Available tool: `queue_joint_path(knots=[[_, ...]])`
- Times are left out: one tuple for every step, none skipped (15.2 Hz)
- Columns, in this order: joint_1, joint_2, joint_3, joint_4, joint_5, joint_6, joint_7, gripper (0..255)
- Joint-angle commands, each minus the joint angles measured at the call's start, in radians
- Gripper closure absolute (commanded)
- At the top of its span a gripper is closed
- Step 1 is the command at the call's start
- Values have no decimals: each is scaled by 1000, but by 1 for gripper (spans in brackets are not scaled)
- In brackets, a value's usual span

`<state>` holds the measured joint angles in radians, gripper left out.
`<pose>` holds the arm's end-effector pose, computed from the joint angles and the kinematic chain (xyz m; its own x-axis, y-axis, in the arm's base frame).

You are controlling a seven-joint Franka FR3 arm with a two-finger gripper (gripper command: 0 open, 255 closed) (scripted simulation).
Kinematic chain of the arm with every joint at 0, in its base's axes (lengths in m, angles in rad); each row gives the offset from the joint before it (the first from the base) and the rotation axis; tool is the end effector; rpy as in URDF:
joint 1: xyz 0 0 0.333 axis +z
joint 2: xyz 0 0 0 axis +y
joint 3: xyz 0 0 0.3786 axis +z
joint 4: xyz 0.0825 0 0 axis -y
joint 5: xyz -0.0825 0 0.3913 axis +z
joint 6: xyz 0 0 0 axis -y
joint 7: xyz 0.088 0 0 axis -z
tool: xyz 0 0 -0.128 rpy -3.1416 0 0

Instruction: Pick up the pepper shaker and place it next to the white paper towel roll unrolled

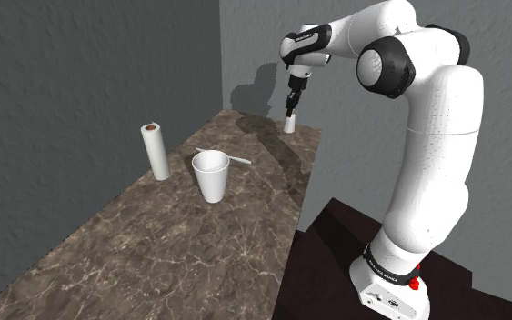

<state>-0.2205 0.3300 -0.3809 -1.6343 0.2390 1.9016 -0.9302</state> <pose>0.5821 -0.3371 0.4710 0.9646 0.2571 0.0581 0.2616 -0.9607 -0.0926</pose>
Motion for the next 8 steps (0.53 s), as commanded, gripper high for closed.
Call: queue_joint_path(knots=[[-1, -5, -2, 22, -3, -26, 4, 255], [-1, -7, -2, 32, -5, -39, 6, 255], [-2, -10, -3, 42, -7, -51, 8, 255], [-2, -12, -3, 53, -8, -63, 10, 255], [-3, -13, -4, 64, -9, -76, 12, 255], [-3, -15, -5, 75, -11, -88, 14, 255], [-4, -16, -5, 87, -12, -101, 16, 255], [-4, -17, -6, 99, -13, -114, 18, 255]])
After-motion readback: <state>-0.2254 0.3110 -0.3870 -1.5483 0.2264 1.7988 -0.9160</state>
